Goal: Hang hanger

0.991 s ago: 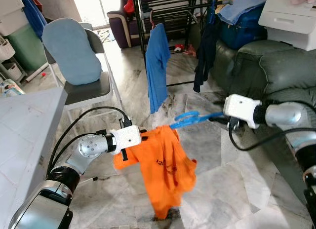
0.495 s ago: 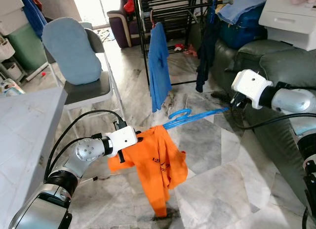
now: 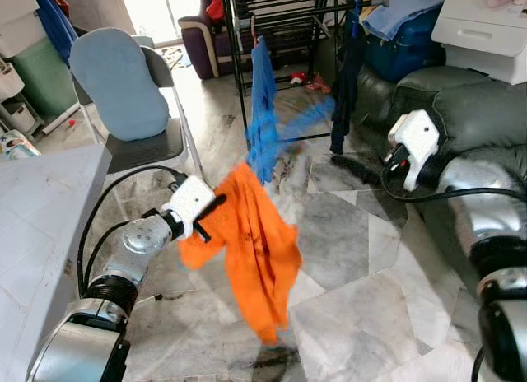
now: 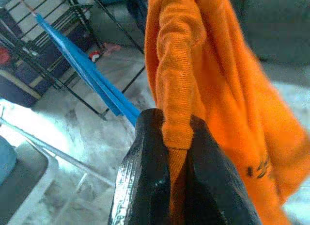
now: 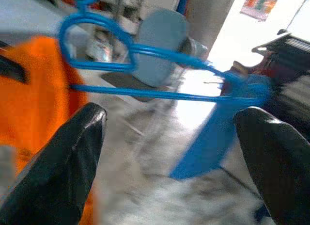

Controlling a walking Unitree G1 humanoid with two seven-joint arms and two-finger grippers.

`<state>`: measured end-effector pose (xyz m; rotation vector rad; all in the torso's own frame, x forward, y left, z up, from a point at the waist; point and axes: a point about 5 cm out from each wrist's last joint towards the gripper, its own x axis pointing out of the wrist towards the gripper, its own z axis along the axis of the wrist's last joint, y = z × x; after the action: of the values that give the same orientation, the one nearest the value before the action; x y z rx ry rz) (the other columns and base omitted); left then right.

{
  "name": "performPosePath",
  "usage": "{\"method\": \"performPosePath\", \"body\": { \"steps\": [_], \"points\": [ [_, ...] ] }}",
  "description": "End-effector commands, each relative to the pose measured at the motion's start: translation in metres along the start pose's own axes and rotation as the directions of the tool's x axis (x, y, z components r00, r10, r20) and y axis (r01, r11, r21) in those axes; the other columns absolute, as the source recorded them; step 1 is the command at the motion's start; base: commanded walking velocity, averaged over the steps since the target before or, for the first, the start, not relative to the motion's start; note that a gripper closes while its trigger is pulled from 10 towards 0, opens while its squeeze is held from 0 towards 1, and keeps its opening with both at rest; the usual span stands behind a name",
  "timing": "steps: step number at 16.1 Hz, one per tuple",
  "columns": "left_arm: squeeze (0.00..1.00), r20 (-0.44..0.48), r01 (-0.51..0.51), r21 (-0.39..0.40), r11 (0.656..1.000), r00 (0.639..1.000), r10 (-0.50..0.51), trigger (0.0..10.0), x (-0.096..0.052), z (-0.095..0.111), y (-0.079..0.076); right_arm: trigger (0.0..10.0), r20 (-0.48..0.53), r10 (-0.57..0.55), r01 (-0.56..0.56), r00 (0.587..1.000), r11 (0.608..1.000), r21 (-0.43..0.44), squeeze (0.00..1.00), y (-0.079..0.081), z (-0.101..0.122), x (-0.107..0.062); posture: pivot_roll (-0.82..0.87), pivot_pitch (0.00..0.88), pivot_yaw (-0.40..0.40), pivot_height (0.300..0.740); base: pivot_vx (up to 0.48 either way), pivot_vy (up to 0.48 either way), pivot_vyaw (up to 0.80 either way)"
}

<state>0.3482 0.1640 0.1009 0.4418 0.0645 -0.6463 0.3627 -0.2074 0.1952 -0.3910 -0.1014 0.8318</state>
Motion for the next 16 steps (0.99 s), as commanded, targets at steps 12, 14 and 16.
{"method": "performPosePath", "body": {
  "steps": [12,14,16],
  "points": [
    [0.00,0.184,0.207,0.416,0.886,0.935,-0.304,0.0,-0.004,0.061,-0.002,10.0,0.054,0.093,-0.103,0.994,0.965,0.241,0.00,0.055,-0.022,0.026,-0.04,0.000,0.131,0.740,0.000,0.000,0.00],
    [0.00,0.181,0.203,0.410,0.889,0.937,-0.298,0.0,-0.004,0.059,-0.002,10.0,0.057,0.088,-0.100,0.994,0.965,0.244,0.00,0.054,-0.021,0.026,-0.04,0.000,0.132,0.740,0.000,0.000,0.00],
    [0.00,0.181,0.203,0.410,0.889,0.937,-0.298,0.0,-0.004,0.059,-0.002,10.0,0.057,0.088,-0.100,0.994,0.965,0.244,0.00,0.054,-0.021,0.026,-0.04,0.000,0.132,0.740,0.000,0.000,0.00]
  ]
}}
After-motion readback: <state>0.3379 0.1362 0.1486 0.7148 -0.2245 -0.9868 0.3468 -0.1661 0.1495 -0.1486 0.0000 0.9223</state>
